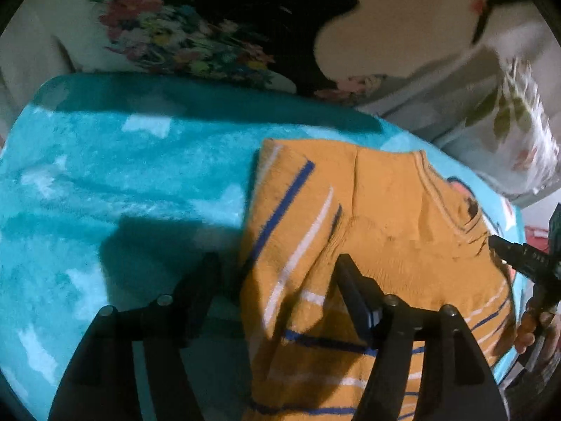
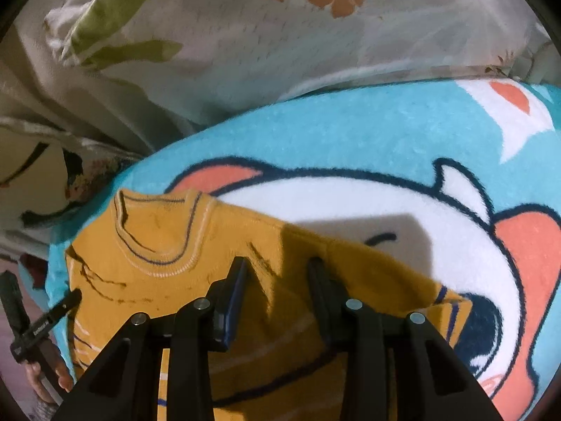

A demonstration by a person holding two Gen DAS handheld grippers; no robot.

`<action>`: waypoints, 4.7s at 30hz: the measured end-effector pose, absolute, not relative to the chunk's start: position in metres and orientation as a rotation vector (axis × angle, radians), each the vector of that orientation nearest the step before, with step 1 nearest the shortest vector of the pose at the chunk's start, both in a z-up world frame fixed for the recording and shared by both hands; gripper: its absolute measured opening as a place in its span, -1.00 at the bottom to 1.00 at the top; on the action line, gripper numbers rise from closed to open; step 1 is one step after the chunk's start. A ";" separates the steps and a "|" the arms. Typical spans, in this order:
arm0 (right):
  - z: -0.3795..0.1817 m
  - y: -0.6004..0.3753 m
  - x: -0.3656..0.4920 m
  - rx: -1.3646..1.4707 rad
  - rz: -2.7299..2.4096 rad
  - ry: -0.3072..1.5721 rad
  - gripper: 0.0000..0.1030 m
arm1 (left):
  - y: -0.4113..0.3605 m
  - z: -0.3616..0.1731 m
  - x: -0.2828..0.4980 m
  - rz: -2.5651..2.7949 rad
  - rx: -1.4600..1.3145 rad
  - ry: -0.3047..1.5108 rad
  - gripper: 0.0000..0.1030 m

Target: Fold small clothes

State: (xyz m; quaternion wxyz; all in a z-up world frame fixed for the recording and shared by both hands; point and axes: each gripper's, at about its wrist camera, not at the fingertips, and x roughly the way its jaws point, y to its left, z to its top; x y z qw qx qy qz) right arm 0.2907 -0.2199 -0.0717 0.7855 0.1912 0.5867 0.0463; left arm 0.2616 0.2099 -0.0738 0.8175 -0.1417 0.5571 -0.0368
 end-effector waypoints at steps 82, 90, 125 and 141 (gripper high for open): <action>-0.058 0.165 0.242 -0.250 0.290 1.472 0.57 | 0.243 -0.088 0.116 -0.196 -0.647 1.244 -0.37; -0.071 0.196 0.232 -0.476 0.185 1.459 0.23 | 0.252 -0.071 0.101 -0.174 -0.679 1.207 -0.37; -0.046 -0.283 0.166 0.588 0.351 1.199 -0.64 | 0.016 -0.023 0.100 -0.070 -0.431 1.210 -0.29; -0.042 -0.253 0.118 0.399 0.398 1.310 -0.80 | -0.008 -0.009 0.112 -0.016 -0.352 1.164 -0.11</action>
